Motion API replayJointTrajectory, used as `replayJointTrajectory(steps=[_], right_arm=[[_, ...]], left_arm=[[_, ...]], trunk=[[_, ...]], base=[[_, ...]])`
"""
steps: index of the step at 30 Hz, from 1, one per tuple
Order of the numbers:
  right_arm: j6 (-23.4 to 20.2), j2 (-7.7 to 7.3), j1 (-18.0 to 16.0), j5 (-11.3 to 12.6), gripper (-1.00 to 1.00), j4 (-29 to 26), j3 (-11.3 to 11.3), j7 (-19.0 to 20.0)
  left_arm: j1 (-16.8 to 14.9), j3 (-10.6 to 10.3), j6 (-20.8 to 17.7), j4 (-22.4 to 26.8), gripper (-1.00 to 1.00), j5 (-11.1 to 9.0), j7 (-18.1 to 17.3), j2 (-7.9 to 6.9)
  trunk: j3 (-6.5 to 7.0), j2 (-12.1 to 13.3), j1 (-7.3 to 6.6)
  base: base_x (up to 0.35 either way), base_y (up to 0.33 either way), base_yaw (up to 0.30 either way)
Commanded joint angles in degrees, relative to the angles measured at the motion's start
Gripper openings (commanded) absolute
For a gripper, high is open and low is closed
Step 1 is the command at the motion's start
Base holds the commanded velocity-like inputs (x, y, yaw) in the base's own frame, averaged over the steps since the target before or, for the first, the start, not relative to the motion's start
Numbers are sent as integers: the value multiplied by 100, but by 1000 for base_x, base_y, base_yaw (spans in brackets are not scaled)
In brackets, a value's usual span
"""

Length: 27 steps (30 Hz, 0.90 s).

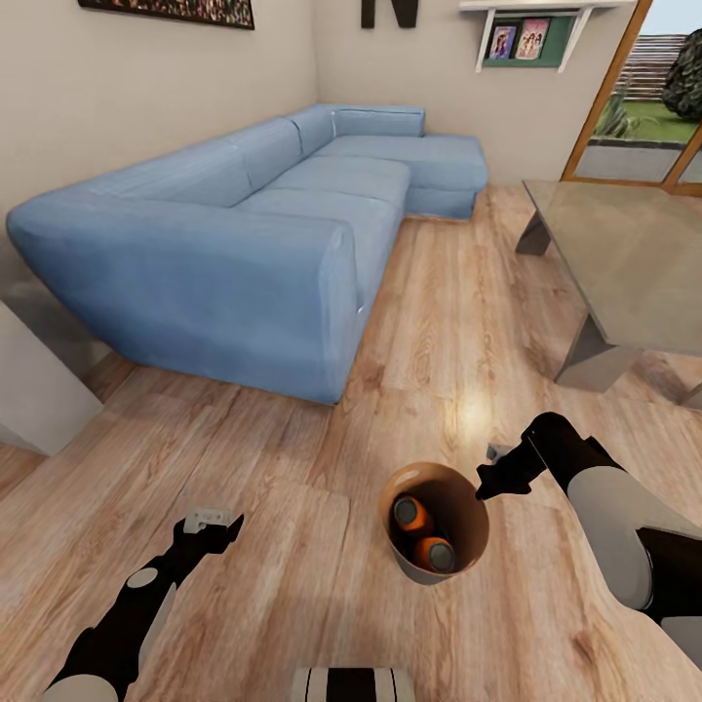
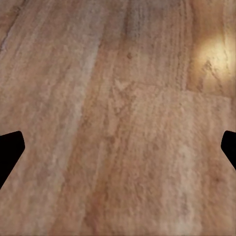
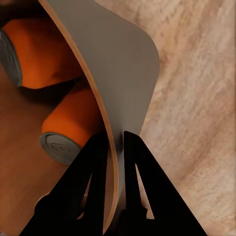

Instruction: Put the three can of soda from the living room inside the tash can in the kitchen.

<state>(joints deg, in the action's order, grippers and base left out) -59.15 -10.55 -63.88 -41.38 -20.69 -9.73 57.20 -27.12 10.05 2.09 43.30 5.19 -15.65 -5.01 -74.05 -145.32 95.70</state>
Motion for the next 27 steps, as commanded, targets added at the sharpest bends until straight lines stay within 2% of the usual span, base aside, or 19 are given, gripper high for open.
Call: replayJointTrajectory(steps=[1, 6, 16, 27], right_arm=[[-85, 1, -2, 152, -100, 2, -29, 25], [-85, 1, -2, 151, -100, -1, -29, 26], [-85, -9, -1, 153, -100, -4, -29, 25], [-85, -32, -2, 204, -100, -5, -37, 53]], left_arm=[[1, -1, 1, 0, 100, 0, 0, 0], [0, -3, 2, -2, 100, -1, 0, 0], [2, -2, 8, -3, 100, 3, -5, 0], [2, -3, 28, -1, 100, -8, -2, 0]], trunk=[[0, 0, -1], [0, 0, -1], [-221, -14, 25], [-221, -14, 25]], base=[[0, 0, 0], [0, 0, 0], [0, 0, 0], [0, 0, 0]])
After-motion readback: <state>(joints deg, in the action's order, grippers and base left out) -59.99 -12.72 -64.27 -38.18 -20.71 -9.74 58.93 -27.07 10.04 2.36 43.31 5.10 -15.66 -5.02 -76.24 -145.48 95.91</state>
